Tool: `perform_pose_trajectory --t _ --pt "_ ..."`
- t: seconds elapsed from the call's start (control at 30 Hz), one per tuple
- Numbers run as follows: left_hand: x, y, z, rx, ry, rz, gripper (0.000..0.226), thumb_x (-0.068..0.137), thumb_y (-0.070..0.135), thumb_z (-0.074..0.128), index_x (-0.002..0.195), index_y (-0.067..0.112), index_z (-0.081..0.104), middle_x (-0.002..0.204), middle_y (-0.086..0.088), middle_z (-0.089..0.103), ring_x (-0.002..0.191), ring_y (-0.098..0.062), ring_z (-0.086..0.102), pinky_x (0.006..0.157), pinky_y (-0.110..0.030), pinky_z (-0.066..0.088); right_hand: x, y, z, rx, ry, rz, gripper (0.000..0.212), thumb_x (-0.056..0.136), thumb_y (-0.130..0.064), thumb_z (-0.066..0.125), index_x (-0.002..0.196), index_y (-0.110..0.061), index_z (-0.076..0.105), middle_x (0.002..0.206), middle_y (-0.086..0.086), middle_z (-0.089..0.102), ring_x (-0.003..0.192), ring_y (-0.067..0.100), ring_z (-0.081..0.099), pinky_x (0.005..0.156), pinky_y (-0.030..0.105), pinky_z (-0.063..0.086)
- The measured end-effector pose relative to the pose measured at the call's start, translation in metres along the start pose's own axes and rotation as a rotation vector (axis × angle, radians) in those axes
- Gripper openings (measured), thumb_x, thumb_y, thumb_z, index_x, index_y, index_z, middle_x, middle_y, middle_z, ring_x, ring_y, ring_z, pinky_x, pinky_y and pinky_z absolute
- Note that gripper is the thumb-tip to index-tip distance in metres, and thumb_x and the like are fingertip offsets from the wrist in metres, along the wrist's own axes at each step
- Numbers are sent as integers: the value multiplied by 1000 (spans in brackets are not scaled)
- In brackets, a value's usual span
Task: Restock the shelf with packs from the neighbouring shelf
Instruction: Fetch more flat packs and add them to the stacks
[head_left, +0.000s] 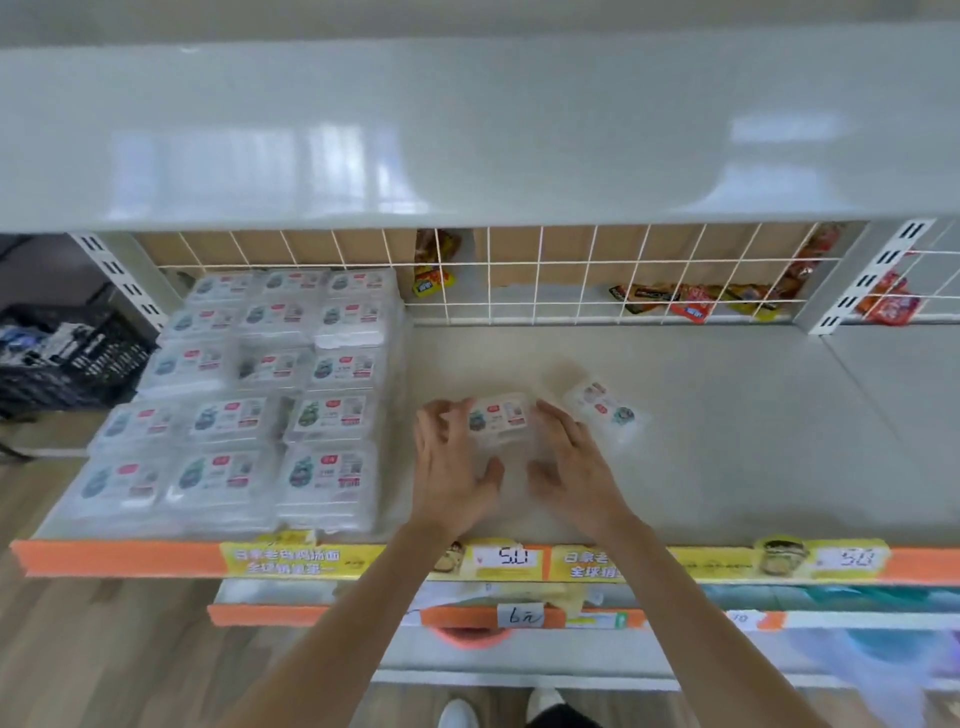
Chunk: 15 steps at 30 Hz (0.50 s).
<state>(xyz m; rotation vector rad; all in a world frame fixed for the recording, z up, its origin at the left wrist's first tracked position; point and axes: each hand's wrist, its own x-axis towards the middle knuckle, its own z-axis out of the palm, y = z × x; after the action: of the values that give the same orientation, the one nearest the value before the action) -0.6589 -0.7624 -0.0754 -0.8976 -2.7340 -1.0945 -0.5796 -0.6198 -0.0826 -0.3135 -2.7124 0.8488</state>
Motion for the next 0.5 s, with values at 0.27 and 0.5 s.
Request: perform_pose_trajectory --t 0.27,0.5 --pt "0 0 4 141 -91 225 56 72 35 51 122 10 48 131 -11 50 127 -31 39 105 -41 34 2 2 0 -3 -29 -17 65 76 -41 38 134 -15 43 143 0 38 124 21 41 102 35 35" --pt "17 23 -31 226 -143 215 50 77 22 68 119 13 44 123 1 47 118 -19 39 92 -22 27 4 1 -2 11 -48 -21 40 80 -12 62 119 -10 53 119 5 52 105 21 51 90 37 44"
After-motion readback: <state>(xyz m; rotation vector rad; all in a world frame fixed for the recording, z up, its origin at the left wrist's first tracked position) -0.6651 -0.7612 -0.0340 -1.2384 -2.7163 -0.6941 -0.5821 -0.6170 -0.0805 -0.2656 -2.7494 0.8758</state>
